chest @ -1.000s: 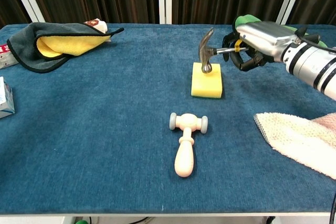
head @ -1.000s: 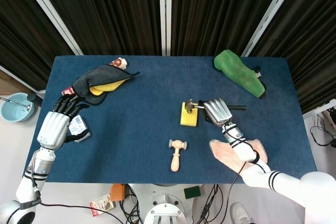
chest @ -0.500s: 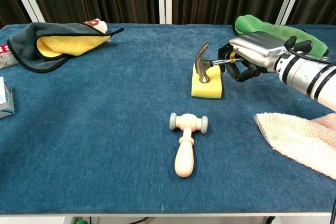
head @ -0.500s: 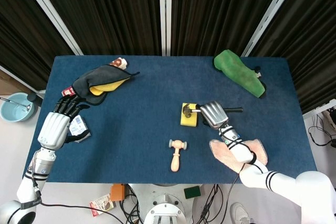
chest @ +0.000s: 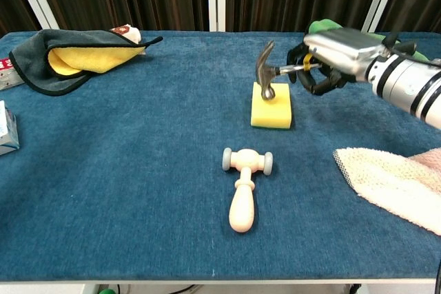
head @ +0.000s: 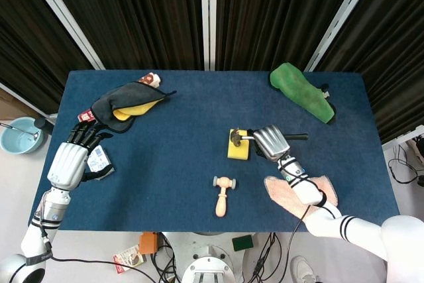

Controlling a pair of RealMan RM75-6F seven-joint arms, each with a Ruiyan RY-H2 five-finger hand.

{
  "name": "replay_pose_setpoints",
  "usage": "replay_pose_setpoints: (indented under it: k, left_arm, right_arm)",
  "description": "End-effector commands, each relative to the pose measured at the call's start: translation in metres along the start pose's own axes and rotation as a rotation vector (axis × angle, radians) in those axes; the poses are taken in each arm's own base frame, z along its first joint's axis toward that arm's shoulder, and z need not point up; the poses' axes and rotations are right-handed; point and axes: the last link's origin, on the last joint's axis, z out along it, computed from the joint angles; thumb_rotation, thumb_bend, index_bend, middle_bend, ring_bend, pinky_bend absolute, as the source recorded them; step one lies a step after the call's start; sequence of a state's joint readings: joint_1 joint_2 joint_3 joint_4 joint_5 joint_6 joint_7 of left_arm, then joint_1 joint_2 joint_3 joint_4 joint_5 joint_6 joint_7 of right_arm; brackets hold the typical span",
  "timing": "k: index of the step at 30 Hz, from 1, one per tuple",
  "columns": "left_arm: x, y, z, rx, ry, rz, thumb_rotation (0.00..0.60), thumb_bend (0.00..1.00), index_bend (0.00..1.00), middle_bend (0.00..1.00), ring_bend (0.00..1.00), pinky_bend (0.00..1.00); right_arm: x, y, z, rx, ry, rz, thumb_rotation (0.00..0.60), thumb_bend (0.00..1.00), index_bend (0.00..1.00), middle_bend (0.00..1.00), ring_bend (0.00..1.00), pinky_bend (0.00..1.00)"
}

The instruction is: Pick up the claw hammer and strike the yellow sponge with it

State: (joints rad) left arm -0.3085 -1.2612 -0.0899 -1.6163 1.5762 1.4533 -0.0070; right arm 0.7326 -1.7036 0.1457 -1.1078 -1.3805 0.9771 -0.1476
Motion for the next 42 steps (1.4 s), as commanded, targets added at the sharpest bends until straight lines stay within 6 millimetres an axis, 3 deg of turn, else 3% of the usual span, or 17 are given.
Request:
replay_pose_setpoints:
  k: [1,11,14,20,23,30,33,38,42]
  left_arm:
    - [0.000,-0.001,0.000,0.002,-0.002,0.001,0.600,0.12,0.28,0.18,0.08,0.11]
    - [0.001,0.002,0.002,-0.009,0.006,-0.003,0.600,0.12,0.28,0.18,0.08,0.11]
    - [-0.001,0.003,0.003,-0.011,0.002,-0.006,0.600,0.12,0.28,0.18,0.08,0.11]
    - [-0.003,0.002,0.003,-0.006,-0.005,-0.004,0.600,0.12,0.28,0.18,0.08,0.11]
    - [-0.002,0.001,0.003,-0.005,-0.004,-0.002,0.600,0.12,0.28,0.18,0.08,0.11]
    - [0.000,0.003,0.005,-0.015,0.006,-0.005,0.600,0.12,0.28,0.18,0.08,0.11]
    - [0.001,0.004,0.005,-0.019,0.009,-0.001,0.600,0.12,0.28,0.18,0.08,0.11]
    - [0.001,0.004,0.005,-0.017,0.006,-0.003,0.600,0.12,0.28,0.18,0.08,0.11]
    - [-0.001,0.005,0.005,-0.019,-0.001,-0.003,0.600,0.12,0.28,0.18,0.08,0.11]
  right_arm:
    - [-0.018,-0.004,0.002,0.012,-0.053,-0.061,0.600,1.00,1.00,0.86,0.86,0.81]
    - [0.024,0.003,-0.005,0.025,0.117,0.006,0.600,1.00,1.00,0.86,0.86,0.81]
    - [0.019,0.002,-0.006,0.024,0.086,-0.006,0.600,1.00,1.00,0.86,0.86,0.81]
    - [-0.012,-0.004,-0.003,0.054,-0.021,-0.117,0.600,1.00,1.00,0.86,0.86,0.82]
    - [-0.012,-0.003,-0.002,0.054,-0.010,-0.143,0.600,1.00,1.00,0.86,0.86,0.82]
    - [0.032,0.001,-0.007,0.022,0.191,0.146,0.600,1.00,1.00,0.86,0.86,0.82]
    - [0.038,0.005,-0.010,0.014,0.249,0.249,0.600,1.00,1.00,0.86,0.86,0.82]
    - [0.025,0.010,-0.010,0.002,0.266,0.288,0.600,1.00,1.00,0.86,0.86,0.82]
    - [0.005,0.011,-0.003,0.003,0.137,0.163,0.600,1.00,1.00,0.86,0.86,0.82]
